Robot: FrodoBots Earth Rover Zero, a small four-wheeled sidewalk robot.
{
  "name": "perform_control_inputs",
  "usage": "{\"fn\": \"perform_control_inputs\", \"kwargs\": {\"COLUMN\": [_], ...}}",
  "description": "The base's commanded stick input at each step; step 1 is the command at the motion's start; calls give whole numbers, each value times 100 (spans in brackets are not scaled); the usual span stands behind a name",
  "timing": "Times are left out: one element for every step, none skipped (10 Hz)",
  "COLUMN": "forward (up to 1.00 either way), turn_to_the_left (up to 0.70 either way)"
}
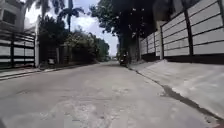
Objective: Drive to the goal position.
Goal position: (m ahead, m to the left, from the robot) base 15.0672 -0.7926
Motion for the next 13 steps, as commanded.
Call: {"fn": "perform_control_inputs", "kwargs": {"forward": [100,100,100,100,100,100,100,100,100,100,100,100,100], "turn_to_the_left": [0,0,-7,-38,-39,-40,-40,-40,-39,-25,-5,0,0]}}
